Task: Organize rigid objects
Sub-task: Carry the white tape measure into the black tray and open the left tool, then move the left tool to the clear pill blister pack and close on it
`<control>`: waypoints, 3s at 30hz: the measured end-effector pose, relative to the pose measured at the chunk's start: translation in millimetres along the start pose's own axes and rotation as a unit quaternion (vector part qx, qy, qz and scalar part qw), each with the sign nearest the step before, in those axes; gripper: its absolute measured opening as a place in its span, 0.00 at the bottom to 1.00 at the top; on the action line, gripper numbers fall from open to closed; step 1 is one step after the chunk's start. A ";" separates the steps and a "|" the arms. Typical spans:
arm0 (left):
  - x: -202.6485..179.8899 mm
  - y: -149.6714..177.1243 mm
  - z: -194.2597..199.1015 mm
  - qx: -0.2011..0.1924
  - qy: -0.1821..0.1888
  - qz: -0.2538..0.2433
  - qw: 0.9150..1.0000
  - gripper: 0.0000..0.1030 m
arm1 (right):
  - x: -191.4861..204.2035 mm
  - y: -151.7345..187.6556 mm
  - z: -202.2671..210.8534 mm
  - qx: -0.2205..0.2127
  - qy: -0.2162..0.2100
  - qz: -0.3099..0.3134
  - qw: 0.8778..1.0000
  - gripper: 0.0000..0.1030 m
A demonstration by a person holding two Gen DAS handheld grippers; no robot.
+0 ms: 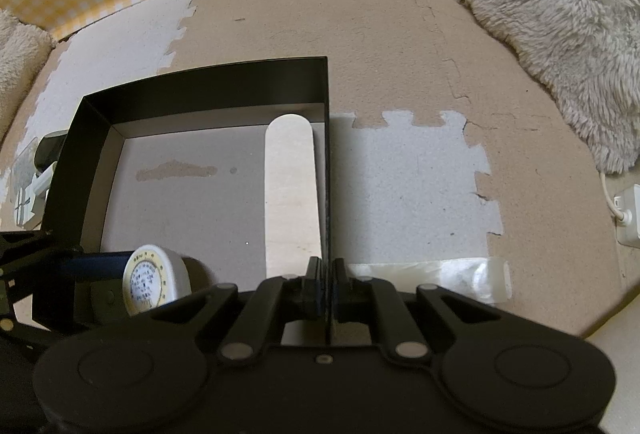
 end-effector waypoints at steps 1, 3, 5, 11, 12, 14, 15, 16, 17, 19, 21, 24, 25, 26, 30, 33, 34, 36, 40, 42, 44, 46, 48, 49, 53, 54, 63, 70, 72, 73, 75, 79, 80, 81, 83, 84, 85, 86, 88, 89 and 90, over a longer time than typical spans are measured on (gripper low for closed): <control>-0.4 0.2 0.2 0.002 0.001 0.000 1.000 0.61 | -0.5 0.1 0.1 0.000 0.000 0.000 1.000 0.07; -1.4 -0.1 1.8 0.001 0.005 0.003 1.000 0.66 | -0.3 -0.1 0.1 0.000 0.000 0.000 1.000 0.07; -2.2 -0.8 3.3 0.000 0.007 0.008 1.000 0.68 | -0.4 0.0 0.2 0.000 0.000 0.000 1.000 0.07; -5.8 -2.1 9.5 -0.005 0.011 0.008 1.000 0.75 | -0.5 -0.2 0.3 0.000 0.000 0.000 1.000 0.07; -5.9 -2.3 11.2 -0.008 0.007 0.007 1.000 0.82 | -0.6 -0.1 0.2 0.000 0.000 0.000 1.000 0.07; -4.4 -3.1 15.2 -0.012 -0.004 0.004 1.000 0.89 | -0.5 -0.2 0.3 0.000 0.000 0.000 1.000 0.07; -4.1 -3.2 17.0 -0.013 -0.002 0.004 1.000 0.89 | -0.7 -0.1 0.2 0.000 0.000 0.000 1.000 0.07; -3.5 -3.2 18.4 -0.013 0.000 0.006 1.000 0.89 | -0.6 0.0 0.2 0.000 0.000 0.000 1.000 0.07; -2.7 -3.0 19.9 -0.013 0.000 0.007 1.000 0.91 | -0.7 -0.1 0.2 0.000 0.000 0.000 1.000 0.07; -2.3 -2.4 23.1 -0.016 -0.003 0.005 1.000 0.94 | -0.7 0.0 0.2 0.000 0.000 0.000 1.000 0.07; -3.9 -0.8 25.5 -0.015 0.000 -0.001 1.000 0.97 | -0.7 -0.1 0.2 0.000 0.000 0.000 1.000 0.07; -6.1 1.6 29.4 -0.018 0.000 -0.006 1.000 0.99 | -0.5 -0.3 0.2 0.000 -0.001 0.000 1.000 0.07; -7.3 2.6 30.8 -0.018 0.001 -0.010 1.000 1.00 | -0.7 0.0 0.2 0.000 0.000 0.000 1.000 0.07; -8.4 3.4 32.2 -0.018 0.002 -0.013 1.000 1.00 | -0.5 -0.2 0.3 0.000 0.000 0.000 1.000 0.07; -12.2 6.6 40.6 -0.023 0.009 -0.023 0.999 1.00 | -0.5 -0.1 0.5 -0.001 0.000 0.000 1.000 0.07; -12.7 8.6 49.0 -0.031 0.011 -0.028 0.999 1.00 | -0.5 -0.1 0.5 -0.001 0.000 0.000 1.000 0.07; -12.3 8.7 52.3 -0.034 0.011 -0.029 0.999 1.00 | -0.1 -0.4 0.5 -0.001 0.000 0.000 1.000 0.07; -10.2 9.5 60.0 -0.042 0.008 -0.033 0.999 1.00 | -0.3 -0.4 0.6 -0.001 0.000 0.001 1.000 0.07; 0.8 10.3 76.3 -0.062 -0.006 -0.033 0.997 1.00 | 0.0 -0.3 0.7 -0.002 0.001 0.002 1.000 0.07; 9.8 10.2 84.6 -0.074 -0.016 -0.031 0.997 1.00 | -0.1 0.1 0.8 -0.002 0.002 0.003 1.000 0.07; 20.2 9.0 91.7 -0.083 -0.027 -0.028 0.996 1.00 | -0.1 -0.1 0.7 -0.002 0.001 0.002 1.000 0.07; 32.6 7.0 100.0 -0.094 -0.037 -0.021 0.995 1.00 | -0.3 0.1 0.8 -0.003 0.001 0.002 1.000 0.07; 45.3 5.0 108.6 -0.105 -0.044 -0.012 0.993 1.00 | -0.3 -0.1 0.7 -0.003 0.001 0.001 1.000 0.07; 52.4 3.6 113.2 -0.112 -0.048 -0.007 0.993 1.00 | -0.5 0.1 0.8 -0.003 0.001 0.000 1.000 0.07; 82.5 0.7 128.7 -0.140 -0.069 0.022 0.988 1.00 | -0.2 0.1 0.8 -0.002 0.002 0.002 1.000 0.07; 90.8 0.4 131.6 -0.147 -0.075 0.030 0.986 1.00 | -0.3 0.2 0.7 -0.002 0.002 0.002 1.000 0.07; 175.4 9.8 133.4 -0.157 -0.146 0.131 0.968 1.00 | -0.2 0.0 0.2 -0.001 0.003 0.006 1.000 0.07; 245.1 33.6 122.6 -0.140 -0.190 0.249 0.939 1.00 | -0.4 0.6 0.3 -0.001 0.002 0.004 1.000 0.07; 256.2 38.4 117.5 -0.136 -0.193 0.274 0.932 1.00 | -0.3 0.6 0.3 -0.001 0.003 0.005 1.000 0.07; 260.5 40.3 114.1 -0.133 -0.194 0.283 0.930 1.00 | -0.2 0.6 0.4 -0.001 0.003 0.005 1.000 0.07; 267.1 43.6 108.0 -0.127 -0.197 0.294 0.927 1.00 | -0.1 0.6 0.3 -0.001 0.003 0.006 1.000 0.07; 278.8 49.2 91.3 -0.115 -0.203 0.312 0.921 1.00 | 0.7 0.8 0.5 -0.001 0.005 0.009 1.000 0.07; 281.7 50.8 87.5 -0.112 -0.208 0.319 0.918 1.00 | 0.7 0.9 0.5 -0.001 0.005 0.009 1.000 0.07; 284.5 52.1 84.3 -0.109 -0.214 0.325 0.915 1.00 | 0.6 0.9 0.5 -0.001 0.005 0.009 1.000 0.07; 289.2 54.1 78.6 -0.105 -0.219 0.331 0.912 1.00 | 0.7 1.0 0.2 -0.001 0.005 0.008 1.000 0.07; 290.4 54.4 76.3 -0.104 -0.220 0.332 0.911 1.00 | 0.7 0.9 0.1 -0.001 0.004 0.008 1.000 0.07; 291.5 53.9 73.7 -0.102 -0.220 0.331 0.912 1.00 | 0.7 0.9 0.1 -0.001 0.004 0.008 1.000 0.07; 291.5 53.1 71.6 -0.101 -0.220 0.329 0.913 1.00 | 0.7 0.9 0.0 -0.001 0.004 0.008 1.000 0.07; 290.6 50.4 67.2 -0.102 -0.220 0.323 0.915 1.00 | 0.7 0.9 0.1 -0.001 0.005 0.008 1.000 0.07; 290.7 48.6 66.5 -0.107 -0.220 0.323 0.914 1.00 | 0.7 0.9 0.1 -0.001 0.005 0.008 1.000 0.07; 290.6 47.0 66.0 -0.110 -0.220 0.322 0.914 1.00 | 0.6 0.9 0.0 -0.001 0.005 0.008 1.000 0.07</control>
Point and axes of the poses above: each gripper's, at about its wrist camera, not at the fingertips, and z roughly against the way its jaws point, x to its left, y to its underside, the point moved 9 cm from there along -z, roughly the way its jaws point, and after that the axes turned 3 degrees about -z, right-handed, at the moved point
